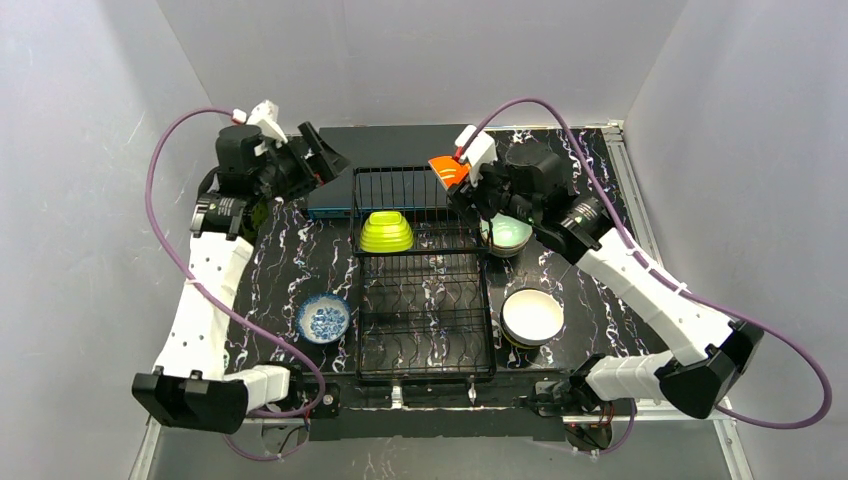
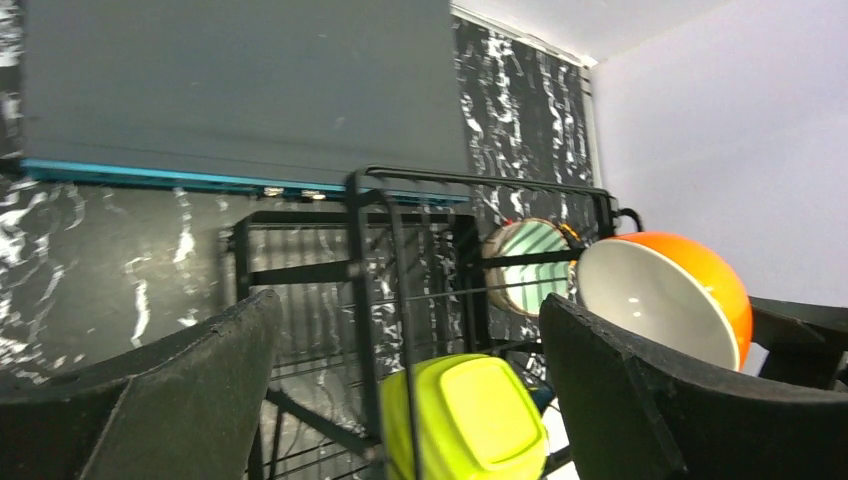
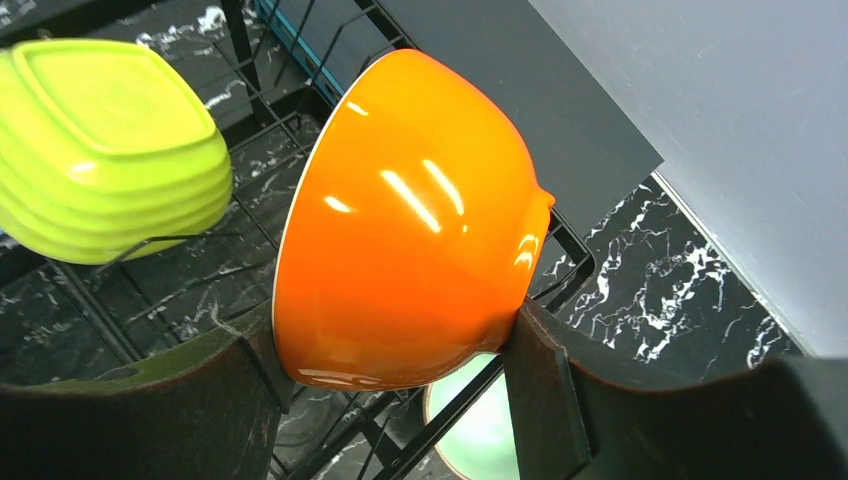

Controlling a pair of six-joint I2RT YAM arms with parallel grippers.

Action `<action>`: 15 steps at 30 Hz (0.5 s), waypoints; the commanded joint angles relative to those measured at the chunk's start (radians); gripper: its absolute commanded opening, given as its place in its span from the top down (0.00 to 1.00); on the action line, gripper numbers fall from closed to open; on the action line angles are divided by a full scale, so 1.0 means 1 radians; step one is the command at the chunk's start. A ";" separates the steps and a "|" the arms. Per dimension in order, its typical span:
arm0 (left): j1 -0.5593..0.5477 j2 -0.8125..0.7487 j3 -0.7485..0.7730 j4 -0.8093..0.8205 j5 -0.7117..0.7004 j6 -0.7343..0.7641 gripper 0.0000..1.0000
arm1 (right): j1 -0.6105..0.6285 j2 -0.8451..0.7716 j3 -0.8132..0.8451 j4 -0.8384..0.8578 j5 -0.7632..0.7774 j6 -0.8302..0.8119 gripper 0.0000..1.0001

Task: Load the bowls into the dish rack
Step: Turn the bowl upside down on the dish rack.

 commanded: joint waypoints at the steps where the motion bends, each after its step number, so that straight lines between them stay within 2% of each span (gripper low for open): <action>1: 0.069 -0.098 -0.065 0.024 -0.010 0.069 0.02 | 0.008 0.019 0.086 0.015 0.023 -0.121 0.99; 8: 0.085 -0.166 -0.201 0.078 -0.152 0.163 0.02 | 0.036 0.016 0.078 -0.011 -0.091 -0.270 0.99; 15: 0.088 -0.166 -0.379 0.150 -0.238 0.228 0.02 | 0.079 0.021 0.106 -0.135 -0.143 -0.396 0.99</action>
